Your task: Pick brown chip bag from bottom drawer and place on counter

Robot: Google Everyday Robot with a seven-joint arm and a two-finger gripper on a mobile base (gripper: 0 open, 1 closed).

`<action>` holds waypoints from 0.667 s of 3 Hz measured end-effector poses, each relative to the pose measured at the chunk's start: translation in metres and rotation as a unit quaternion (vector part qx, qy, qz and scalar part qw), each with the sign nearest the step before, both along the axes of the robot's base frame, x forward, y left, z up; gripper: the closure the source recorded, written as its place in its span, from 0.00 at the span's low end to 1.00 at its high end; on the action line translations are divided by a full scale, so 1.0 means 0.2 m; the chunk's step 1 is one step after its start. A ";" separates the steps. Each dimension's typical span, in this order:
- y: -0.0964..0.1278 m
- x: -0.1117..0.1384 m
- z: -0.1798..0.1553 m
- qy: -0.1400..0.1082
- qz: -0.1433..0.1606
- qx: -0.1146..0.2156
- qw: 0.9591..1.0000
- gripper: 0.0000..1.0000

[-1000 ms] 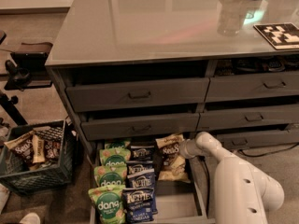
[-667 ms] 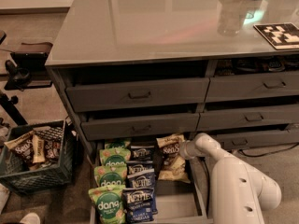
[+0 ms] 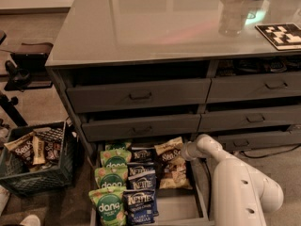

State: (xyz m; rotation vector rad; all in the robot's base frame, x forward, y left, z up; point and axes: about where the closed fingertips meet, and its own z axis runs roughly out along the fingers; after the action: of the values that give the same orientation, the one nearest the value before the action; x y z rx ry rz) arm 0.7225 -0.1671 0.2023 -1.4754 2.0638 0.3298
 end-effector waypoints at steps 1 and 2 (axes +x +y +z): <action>0.00 0.00 0.00 0.000 0.000 0.000 1.000 0.66; 0.00 0.00 0.00 0.000 0.000 0.000 1.000 0.89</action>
Offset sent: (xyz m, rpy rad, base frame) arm 0.0000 0.0000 0.0000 0.0000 0.0000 0.0000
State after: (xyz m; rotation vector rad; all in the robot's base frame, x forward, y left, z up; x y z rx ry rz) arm 0.7225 -0.1670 0.2023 -1.4755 2.0638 0.3300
